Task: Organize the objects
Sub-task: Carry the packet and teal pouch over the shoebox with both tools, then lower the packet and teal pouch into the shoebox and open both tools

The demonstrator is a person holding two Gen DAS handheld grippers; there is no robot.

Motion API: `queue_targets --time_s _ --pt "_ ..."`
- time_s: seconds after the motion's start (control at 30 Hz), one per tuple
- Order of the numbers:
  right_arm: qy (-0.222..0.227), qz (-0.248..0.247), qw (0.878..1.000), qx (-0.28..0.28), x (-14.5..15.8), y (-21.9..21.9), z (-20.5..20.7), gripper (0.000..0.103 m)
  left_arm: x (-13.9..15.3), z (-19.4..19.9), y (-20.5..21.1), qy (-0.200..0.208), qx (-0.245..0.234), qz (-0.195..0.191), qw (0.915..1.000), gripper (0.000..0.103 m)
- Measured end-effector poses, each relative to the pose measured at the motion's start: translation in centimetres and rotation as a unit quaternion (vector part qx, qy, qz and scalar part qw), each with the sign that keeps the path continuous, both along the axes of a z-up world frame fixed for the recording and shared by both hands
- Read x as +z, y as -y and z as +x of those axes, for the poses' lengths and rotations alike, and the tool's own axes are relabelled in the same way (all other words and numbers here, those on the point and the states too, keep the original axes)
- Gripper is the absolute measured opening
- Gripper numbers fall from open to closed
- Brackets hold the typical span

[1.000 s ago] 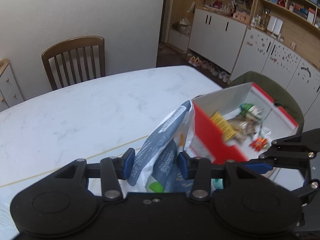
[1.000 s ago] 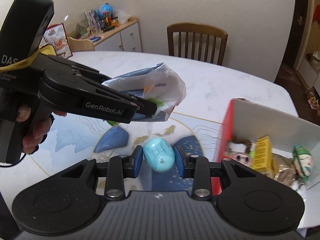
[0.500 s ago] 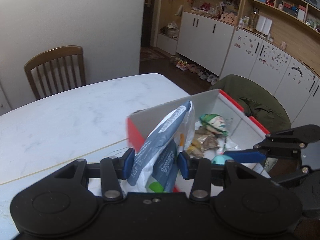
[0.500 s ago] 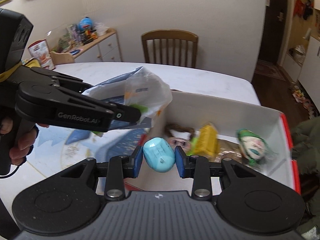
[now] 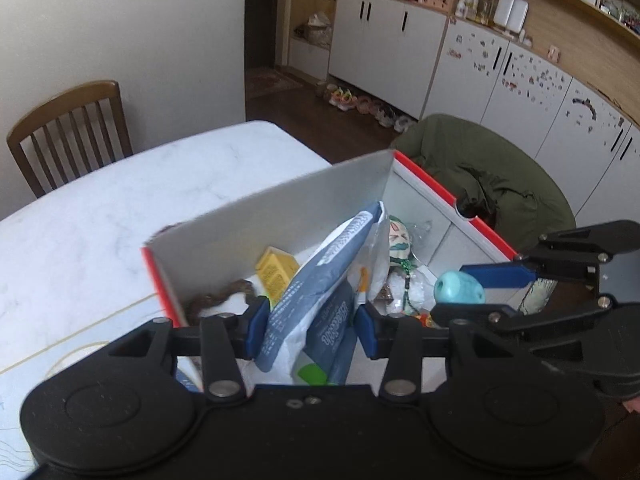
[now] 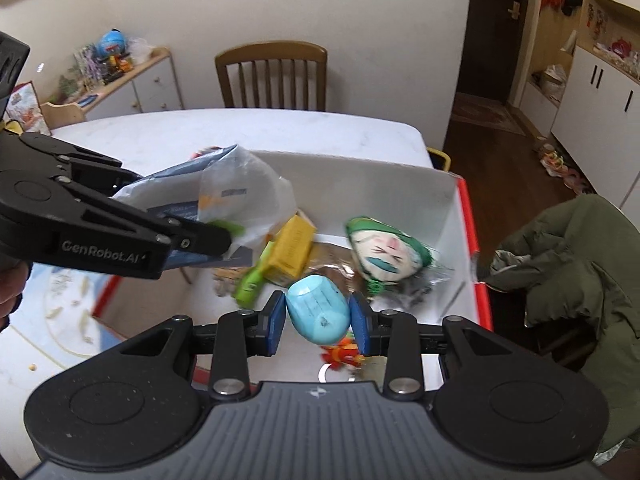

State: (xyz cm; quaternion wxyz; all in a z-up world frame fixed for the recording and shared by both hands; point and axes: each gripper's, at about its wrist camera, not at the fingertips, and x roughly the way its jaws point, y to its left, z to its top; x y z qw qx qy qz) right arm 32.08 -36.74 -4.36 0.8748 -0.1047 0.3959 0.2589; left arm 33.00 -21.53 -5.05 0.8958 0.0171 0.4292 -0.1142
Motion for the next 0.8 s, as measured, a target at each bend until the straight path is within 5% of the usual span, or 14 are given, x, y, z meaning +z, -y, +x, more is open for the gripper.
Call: queue_targets --time_s 0.8 --pt "-0.039 -0.078 0.996 0.037 -5.8 0.5 5.0 0.034 -7.1 4.6 3.8 -0.131 -0.033 0.070 0.9883 0.045"
